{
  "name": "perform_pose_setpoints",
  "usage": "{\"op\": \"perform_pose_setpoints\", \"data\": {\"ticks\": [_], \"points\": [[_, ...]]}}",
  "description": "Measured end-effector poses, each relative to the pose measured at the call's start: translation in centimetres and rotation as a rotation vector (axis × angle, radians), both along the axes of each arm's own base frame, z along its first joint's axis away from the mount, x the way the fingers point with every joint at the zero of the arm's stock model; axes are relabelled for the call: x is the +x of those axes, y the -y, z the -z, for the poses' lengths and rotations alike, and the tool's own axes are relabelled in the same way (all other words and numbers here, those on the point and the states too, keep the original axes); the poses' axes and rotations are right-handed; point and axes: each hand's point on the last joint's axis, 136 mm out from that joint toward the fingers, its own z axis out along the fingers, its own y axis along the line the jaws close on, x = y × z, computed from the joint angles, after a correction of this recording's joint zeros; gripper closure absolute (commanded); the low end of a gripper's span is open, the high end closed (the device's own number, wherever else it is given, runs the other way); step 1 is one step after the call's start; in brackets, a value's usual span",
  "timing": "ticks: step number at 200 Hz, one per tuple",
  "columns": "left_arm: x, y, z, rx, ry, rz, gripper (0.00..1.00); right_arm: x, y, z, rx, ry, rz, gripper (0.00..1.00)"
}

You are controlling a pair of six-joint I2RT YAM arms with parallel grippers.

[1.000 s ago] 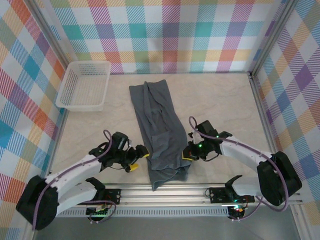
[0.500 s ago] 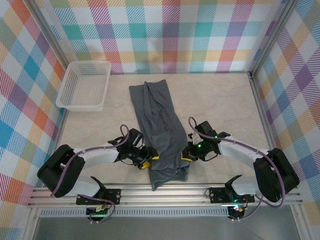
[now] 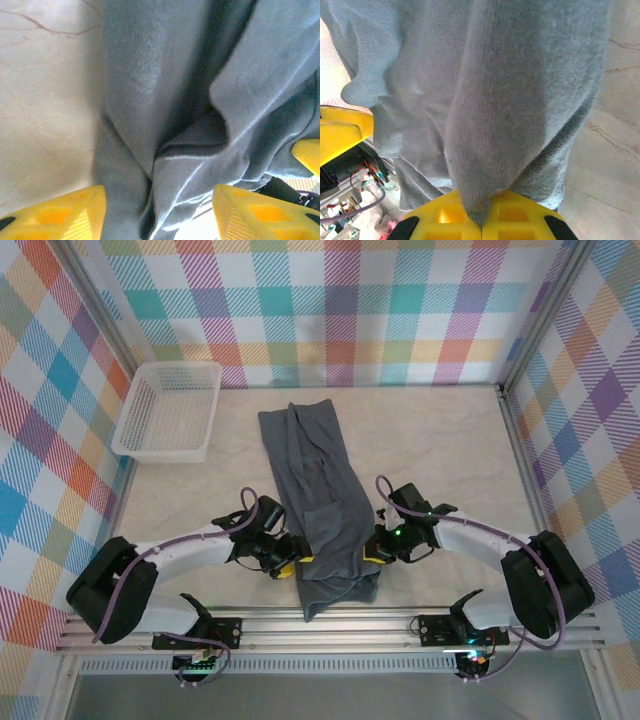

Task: Fold the inside-out t-shirt

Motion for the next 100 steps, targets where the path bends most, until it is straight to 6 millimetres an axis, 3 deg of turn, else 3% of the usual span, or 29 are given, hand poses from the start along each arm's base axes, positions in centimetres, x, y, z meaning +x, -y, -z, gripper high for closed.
{"op": "perform_pose_setpoints", "data": {"ticks": [23,51,77,100], "points": [[-0.7,0.5,1.2,0.008,-0.042,0.032,0.52,0.0,0.0,0.0,-0.003,0.002,0.002,0.99],[-0.5,0.9,0.9,0.005,-0.039,0.040,0.49,0.1,0.1,0.1,-0.009,0.004,0.007,0.99],[-0.7,0.1,1.0,0.053,-0.046,0.047,0.38,0.2,0.2,0.1,-0.012,0.006,0.008,0.99],[-0.9,-0.8,0.9,0.098,-0.044,0.034,0.37,0.2,0.2,0.1,-0.012,0.006,0.008,0.99]]}}
